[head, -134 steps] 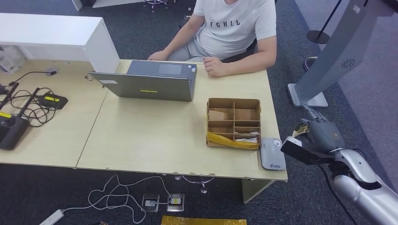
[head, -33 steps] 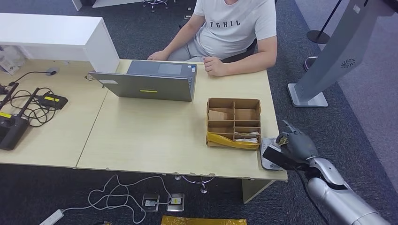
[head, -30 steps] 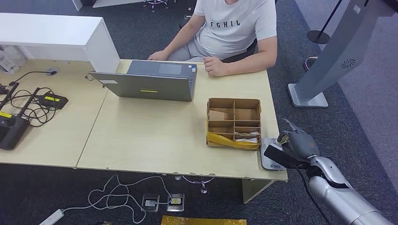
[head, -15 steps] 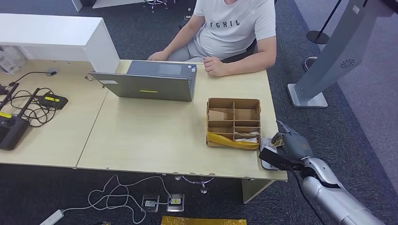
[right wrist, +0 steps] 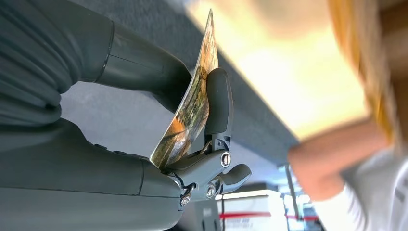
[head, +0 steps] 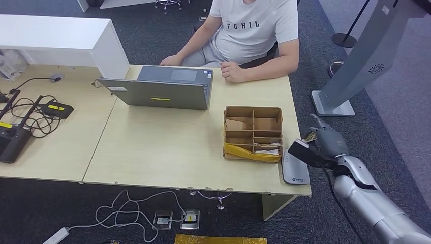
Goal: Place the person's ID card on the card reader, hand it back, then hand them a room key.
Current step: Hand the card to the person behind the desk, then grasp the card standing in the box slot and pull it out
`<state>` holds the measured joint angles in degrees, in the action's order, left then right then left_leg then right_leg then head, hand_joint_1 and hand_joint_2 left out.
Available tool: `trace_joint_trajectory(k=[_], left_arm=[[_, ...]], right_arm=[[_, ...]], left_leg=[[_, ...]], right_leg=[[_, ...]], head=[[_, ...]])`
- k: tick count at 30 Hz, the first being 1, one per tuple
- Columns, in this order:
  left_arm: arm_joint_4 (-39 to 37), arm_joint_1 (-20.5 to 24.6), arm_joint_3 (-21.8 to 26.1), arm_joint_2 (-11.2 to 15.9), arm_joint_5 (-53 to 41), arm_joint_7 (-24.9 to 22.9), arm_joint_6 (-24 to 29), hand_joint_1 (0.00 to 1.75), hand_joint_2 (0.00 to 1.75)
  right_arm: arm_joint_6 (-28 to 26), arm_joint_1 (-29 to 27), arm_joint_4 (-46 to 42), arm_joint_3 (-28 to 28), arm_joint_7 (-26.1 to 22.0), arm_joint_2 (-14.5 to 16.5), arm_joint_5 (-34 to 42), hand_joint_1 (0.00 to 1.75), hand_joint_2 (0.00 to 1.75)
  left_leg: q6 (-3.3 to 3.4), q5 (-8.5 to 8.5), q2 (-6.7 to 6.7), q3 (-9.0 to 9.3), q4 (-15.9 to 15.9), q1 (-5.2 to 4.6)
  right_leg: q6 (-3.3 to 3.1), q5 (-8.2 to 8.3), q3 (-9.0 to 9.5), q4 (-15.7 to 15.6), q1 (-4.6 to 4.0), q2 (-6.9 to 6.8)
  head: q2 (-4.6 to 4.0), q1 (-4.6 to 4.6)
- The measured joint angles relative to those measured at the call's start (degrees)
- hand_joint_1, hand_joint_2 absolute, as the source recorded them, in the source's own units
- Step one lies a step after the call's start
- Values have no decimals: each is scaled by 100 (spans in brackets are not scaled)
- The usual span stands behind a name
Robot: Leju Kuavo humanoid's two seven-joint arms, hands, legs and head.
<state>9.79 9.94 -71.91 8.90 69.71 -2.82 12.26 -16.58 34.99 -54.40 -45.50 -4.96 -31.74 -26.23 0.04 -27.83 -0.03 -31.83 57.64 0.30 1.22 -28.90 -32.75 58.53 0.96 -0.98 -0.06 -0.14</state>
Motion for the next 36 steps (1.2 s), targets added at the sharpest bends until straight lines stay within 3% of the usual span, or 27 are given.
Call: trace_joint_trajectory(k=[12,24,36], left_arm=[[0,2,0,17,-16,1,-55,0,0],[0,7,0,16,-50,28,-140,0,0],[0,20,0,17,-39,44,-162,0,0]], right_arm=[[378,745,-696,533,205,-364,-217,175,175],[406,771,-1166,663,402,-438,-362,175,175],[411,1139,-1189,764,137,-444,-590,175,175]], left_leg=[[0,0,0,-1,0,2],[1,0,0,-1,0,2],[0,0,0,-3,0,2]], right_leg=[[0,0,-1,0,-2,-1],[0,0,-2,0,-2,-1],[0,0,-1,0,-2,-1]], head=[[0,0],[1,-1],[-1,0]])
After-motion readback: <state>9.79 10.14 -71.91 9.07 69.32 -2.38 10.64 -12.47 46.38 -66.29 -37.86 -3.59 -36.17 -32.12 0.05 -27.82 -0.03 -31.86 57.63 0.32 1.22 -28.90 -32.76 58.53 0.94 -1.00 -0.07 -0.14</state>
